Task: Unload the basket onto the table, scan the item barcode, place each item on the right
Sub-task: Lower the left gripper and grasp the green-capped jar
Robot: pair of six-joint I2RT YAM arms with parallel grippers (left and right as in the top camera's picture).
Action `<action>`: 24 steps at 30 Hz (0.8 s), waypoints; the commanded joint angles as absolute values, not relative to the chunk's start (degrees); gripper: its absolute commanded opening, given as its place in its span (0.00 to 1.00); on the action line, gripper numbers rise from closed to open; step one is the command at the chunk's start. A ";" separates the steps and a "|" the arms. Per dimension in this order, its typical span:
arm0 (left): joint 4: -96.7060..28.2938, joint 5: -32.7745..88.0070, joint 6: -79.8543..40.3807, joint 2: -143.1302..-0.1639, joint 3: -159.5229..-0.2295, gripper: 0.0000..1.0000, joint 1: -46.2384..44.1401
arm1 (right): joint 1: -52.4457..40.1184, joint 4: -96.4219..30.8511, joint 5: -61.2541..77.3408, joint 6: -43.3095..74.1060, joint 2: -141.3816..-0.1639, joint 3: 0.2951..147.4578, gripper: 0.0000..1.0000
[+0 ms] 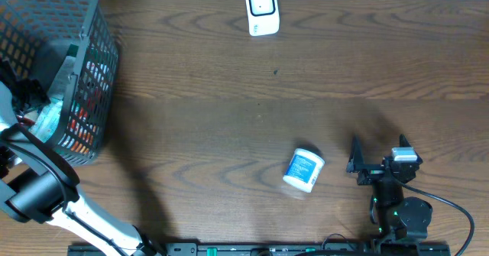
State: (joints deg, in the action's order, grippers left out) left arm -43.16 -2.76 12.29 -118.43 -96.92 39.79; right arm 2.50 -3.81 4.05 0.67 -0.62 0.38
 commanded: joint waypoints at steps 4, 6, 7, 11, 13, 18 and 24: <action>-43.24 -2.48 13.02 -121.10 -96.68 0.73 39.72 | 2.79 -4.05 3.70 1.23 -0.27 0.32 0.99; -43.57 -1.98 13.02 -121.10 -96.68 0.69 39.72 | 2.79 -4.08 3.70 1.23 -0.27 0.32 0.99; -43.72 -2.00 13.02 -121.10 -96.68 0.69 39.72 | 2.79 -4.08 3.70 1.23 -0.27 0.32 0.99; -43.66 -2.00 13.02 -121.08 -96.71 0.70 39.72 | 2.79 -4.08 3.70 1.23 -0.27 0.32 0.99; -43.09 -2.00 13.02 -121.08 -96.90 0.70 39.55 | 2.79 -4.08 3.70 1.23 -0.27 0.32 0.99; -42.74 -1.96 13.04 -121.08 -97.10 0.70 37.95 | 2.79 -4.05 3.70 1.23 -0.27 0.32 0.99; -42.92 -2.00 12.84 -120.99 -97.10 0.70 33.26 | 2.79 -4.08 3.70 1.23 -0.27 0.32 0.99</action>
State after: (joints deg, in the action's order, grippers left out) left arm -43.00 -2.94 12.47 -120.44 -96.92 35.86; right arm 2.50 -3.81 4.05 0.67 -0.62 0.38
